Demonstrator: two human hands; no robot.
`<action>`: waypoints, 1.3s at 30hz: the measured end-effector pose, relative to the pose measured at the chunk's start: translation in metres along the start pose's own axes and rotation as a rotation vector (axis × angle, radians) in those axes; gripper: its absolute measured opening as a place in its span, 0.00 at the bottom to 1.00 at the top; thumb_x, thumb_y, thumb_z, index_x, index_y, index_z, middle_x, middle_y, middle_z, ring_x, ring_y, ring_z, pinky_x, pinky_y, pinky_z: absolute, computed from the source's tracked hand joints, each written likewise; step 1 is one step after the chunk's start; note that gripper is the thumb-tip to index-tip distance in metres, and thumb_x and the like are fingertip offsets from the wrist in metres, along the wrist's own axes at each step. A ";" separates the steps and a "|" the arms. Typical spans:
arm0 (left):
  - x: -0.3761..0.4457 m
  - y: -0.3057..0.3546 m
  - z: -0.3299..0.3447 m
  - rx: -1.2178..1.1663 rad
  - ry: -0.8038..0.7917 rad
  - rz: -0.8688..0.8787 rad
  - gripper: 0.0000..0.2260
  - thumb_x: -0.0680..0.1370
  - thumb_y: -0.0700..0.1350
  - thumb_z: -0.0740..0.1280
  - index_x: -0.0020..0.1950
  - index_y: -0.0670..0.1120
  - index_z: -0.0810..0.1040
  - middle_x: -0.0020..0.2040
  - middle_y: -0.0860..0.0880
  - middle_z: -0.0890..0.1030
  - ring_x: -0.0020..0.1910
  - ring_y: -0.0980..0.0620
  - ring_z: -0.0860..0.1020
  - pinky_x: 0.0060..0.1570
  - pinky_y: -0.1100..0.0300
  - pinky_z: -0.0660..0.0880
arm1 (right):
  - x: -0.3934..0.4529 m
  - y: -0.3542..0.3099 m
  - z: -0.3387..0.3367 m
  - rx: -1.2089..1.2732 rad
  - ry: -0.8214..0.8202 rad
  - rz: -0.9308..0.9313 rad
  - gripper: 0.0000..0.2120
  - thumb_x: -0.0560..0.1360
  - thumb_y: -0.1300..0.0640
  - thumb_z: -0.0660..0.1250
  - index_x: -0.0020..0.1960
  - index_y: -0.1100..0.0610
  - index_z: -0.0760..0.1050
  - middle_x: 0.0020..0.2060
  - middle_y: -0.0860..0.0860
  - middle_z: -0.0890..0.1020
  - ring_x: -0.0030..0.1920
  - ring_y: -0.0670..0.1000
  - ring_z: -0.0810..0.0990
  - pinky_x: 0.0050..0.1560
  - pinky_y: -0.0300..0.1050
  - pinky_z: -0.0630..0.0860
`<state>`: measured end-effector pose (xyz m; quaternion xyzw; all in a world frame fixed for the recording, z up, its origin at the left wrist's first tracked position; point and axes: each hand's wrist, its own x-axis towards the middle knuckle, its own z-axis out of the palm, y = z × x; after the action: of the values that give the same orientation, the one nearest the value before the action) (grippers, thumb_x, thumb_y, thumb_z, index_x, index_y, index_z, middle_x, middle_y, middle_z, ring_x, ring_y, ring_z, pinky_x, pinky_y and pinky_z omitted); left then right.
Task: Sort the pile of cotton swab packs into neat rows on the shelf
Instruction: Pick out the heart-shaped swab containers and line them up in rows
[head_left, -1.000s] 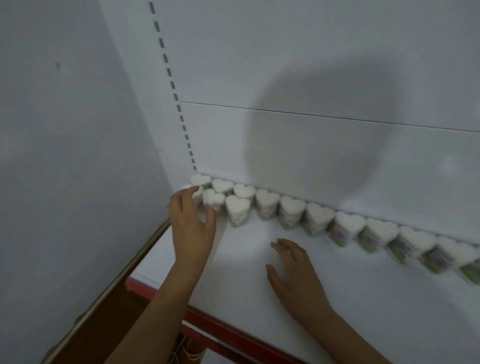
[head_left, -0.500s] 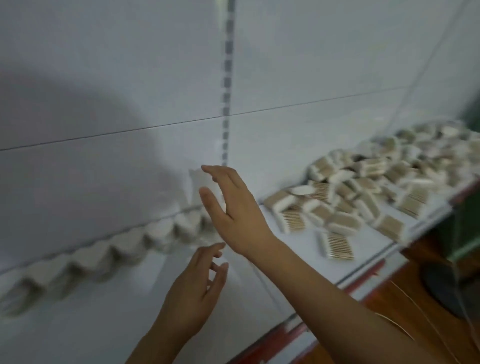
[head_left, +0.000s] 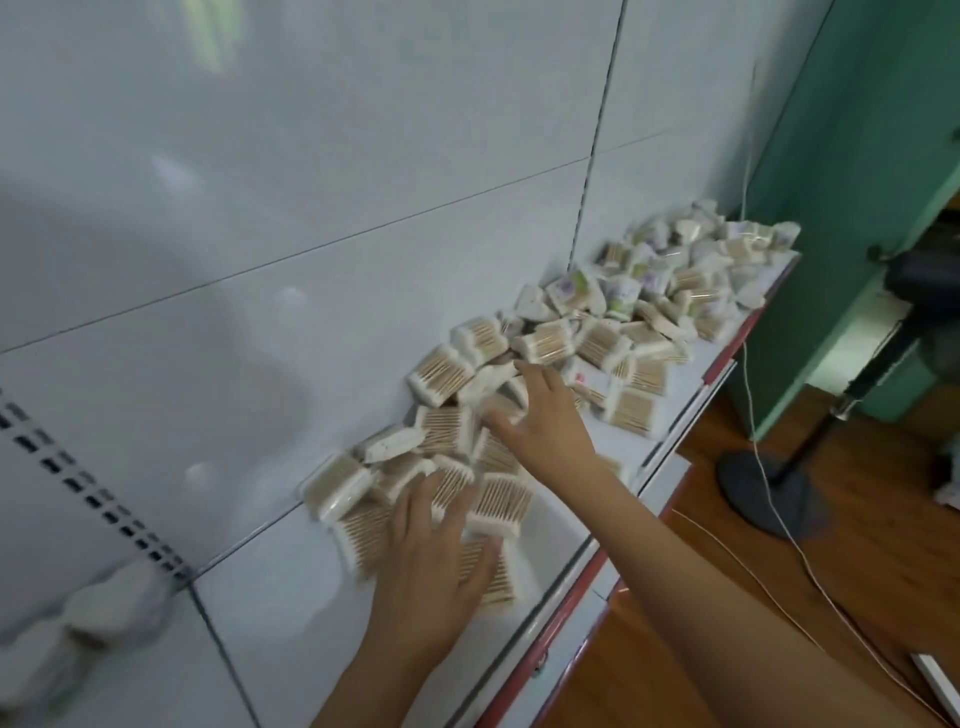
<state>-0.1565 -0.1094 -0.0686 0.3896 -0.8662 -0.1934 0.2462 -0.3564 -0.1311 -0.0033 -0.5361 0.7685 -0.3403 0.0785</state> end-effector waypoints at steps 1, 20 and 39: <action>0.008 0.000 0.012 0.027 -0.017 -0.024 0.27 0.80 0.67 0.49 0.79 0.63 0.59 0.80 0.50 0.57 0.80 0.48 0.52 0.77 0.48 0.55 | 0.011 0.008 0.003 -0.011 -0.011 -0.012 0.37 0.75 0.43 0.70 0.77 0.56 0.60 0.73 0.55 0.65 0.72 0.56 0.65 0.69 0.47 0.65; 0.030 -0.001 0.020 -0.091 -0.091 -0.231 0.26 0.80 0.69 0.47 0.75 0.62 0.66 0.78 0.62 0.58 0.78 0.66 0.49 0.78 0.58 0.54 | 0.149 0.015 0.052 0.071 -0.086 0.089 0.27 0.72 0.45 0.70 0.65 0.59 0.71 0.63 0.62 0.72 0.63 0.63 0.70 0.65 0.53 0.66; 0.094 0.017 -0.002 -0.440 0.277 -0.490 0.12 0.82 0.45 0.64 0.64 0.57 0.75 0.61 0.56 0.79 0.57 0.64 0.78 0.58 0.65 0.76 | 0.149 0.017 0.046 0.106 -0.275 0.067 0.30 0.70 0.41 0.72 0.64 0.53 0.65 0.64 0.62 0.69 0.62 0.65 0.71 0.59 0.54 0.69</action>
<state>-0.2190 -0.1716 -0.0326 0.5458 -0.6432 -0.3739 0.3854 -0.4080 -0.2786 -0.0121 -0.5467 0.7491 -0.3008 0.2225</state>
